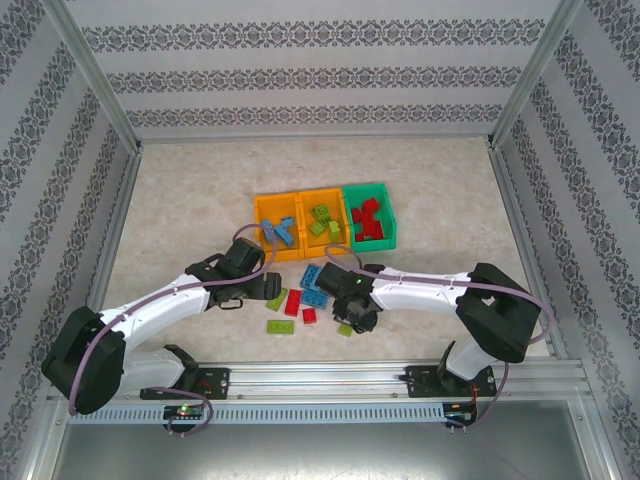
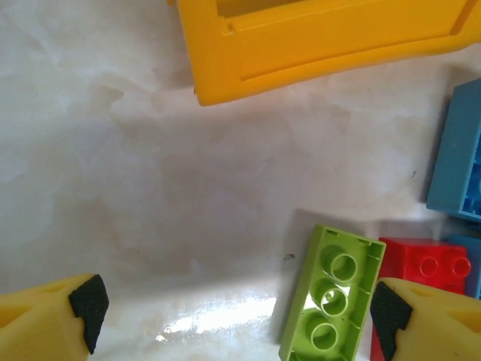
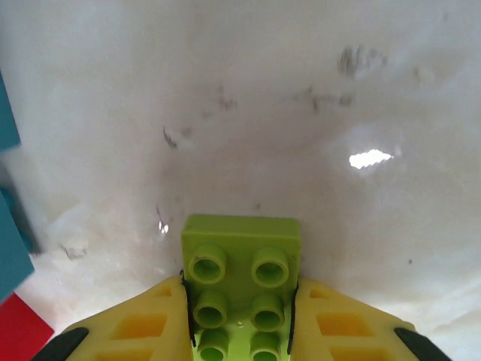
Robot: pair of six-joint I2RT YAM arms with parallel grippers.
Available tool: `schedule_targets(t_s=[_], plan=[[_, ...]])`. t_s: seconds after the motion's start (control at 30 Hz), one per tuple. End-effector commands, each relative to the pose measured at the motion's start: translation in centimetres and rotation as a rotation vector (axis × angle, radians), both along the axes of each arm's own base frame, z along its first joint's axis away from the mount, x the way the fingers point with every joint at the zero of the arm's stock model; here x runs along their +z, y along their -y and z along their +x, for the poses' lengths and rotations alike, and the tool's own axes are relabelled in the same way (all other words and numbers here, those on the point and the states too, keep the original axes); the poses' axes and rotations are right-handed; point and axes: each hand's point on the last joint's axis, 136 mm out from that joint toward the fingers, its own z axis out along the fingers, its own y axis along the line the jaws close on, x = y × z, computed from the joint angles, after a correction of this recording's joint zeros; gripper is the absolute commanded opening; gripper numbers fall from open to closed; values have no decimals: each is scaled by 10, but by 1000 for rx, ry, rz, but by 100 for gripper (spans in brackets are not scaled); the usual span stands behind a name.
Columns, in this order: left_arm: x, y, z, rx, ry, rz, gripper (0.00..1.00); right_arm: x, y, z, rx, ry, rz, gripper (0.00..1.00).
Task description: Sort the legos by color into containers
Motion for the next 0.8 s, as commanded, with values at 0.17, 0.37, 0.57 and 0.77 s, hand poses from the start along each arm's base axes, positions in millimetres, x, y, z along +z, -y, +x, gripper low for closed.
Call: schedule_targets(t_s=[0.17, 0.37, 0.57, 0.77], plan=[[1, -7, 0, 4, 12, 52, 92, 15, 3, 47, 101, 138, -37, 16], [3, -9, 0, 14, 6, 61, 93, 22, -10, 68, 205, 171, -60, 16], [1, -12, -2, 24, -7, 73, 93, 27, -21, 88, 265, 198, -81, 16], [2, -13, -3, 29, -11, 76, 93, 48, -19, 121, 280, 264, -85, 15]])
